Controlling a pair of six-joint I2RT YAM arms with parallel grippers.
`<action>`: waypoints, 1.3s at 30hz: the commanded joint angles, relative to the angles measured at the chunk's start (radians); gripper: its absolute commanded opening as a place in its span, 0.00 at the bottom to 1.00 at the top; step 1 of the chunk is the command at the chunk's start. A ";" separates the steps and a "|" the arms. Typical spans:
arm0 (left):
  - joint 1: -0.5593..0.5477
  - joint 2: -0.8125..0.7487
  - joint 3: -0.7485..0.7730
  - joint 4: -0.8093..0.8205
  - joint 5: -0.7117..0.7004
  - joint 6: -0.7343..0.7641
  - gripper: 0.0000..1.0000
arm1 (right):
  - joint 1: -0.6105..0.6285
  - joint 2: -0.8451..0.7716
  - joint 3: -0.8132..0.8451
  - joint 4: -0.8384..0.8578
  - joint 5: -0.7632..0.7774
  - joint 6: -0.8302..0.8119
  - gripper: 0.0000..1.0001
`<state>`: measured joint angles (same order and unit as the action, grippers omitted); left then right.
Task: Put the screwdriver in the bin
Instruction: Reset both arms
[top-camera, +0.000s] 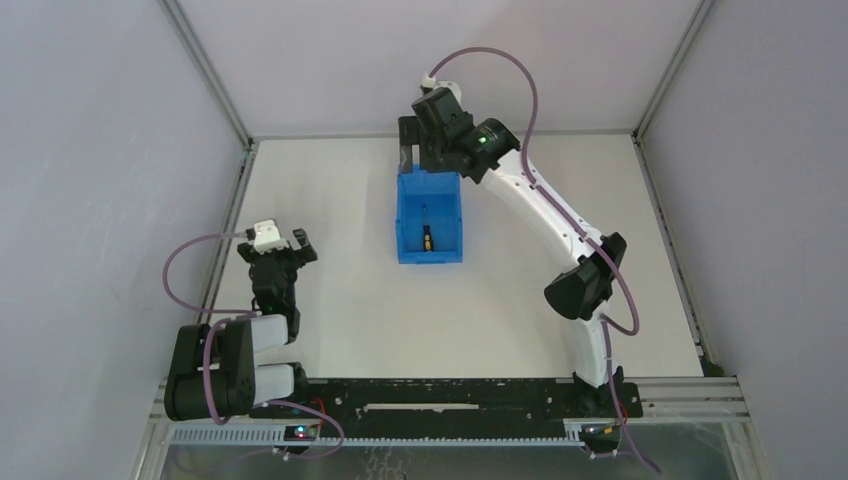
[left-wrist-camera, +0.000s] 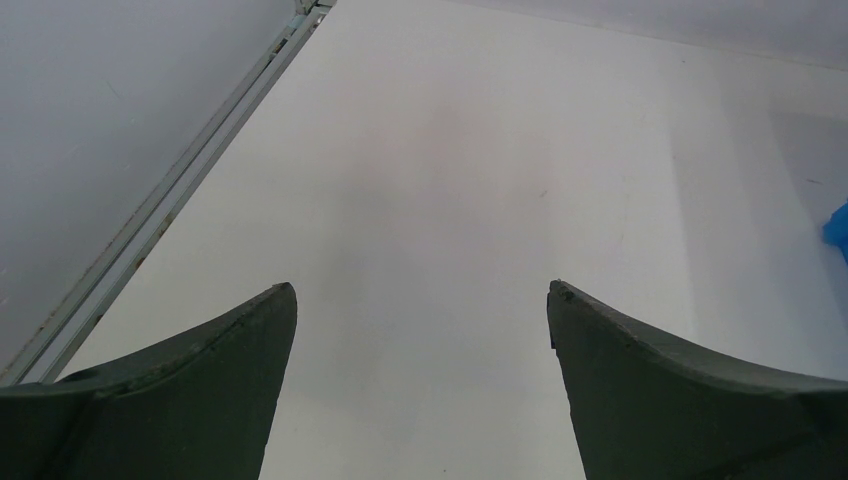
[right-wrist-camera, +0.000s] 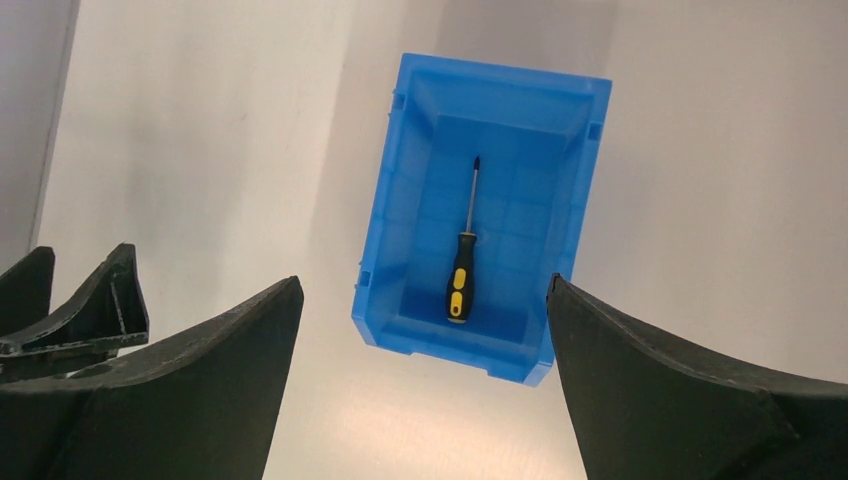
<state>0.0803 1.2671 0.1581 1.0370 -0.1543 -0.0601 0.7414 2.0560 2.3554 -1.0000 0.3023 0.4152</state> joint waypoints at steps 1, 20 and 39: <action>-0.008 -0.008 0.029 0.031 -0.010 0.023 1.00 | 0.010 -0.091 0.035 -0.006 0.027 -0.046 1.00; -0.008 -0.008 0.029 0.031 -0.011 0.023 1.00 | -0.164 -0.301 -0.201 -0.006 0.039 -0.172 1.00; -0.008 -0.008 0.029 0.031 -0.010 0.023 1.00 | -0.598 -0.576 -0.503 0.049 -0.160 -0.364 1.00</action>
<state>0.0803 1.2671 0.1581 1.0370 -0.1543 -0.0601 0.2066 1.5150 1.8721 -0.9829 0.2165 0.1165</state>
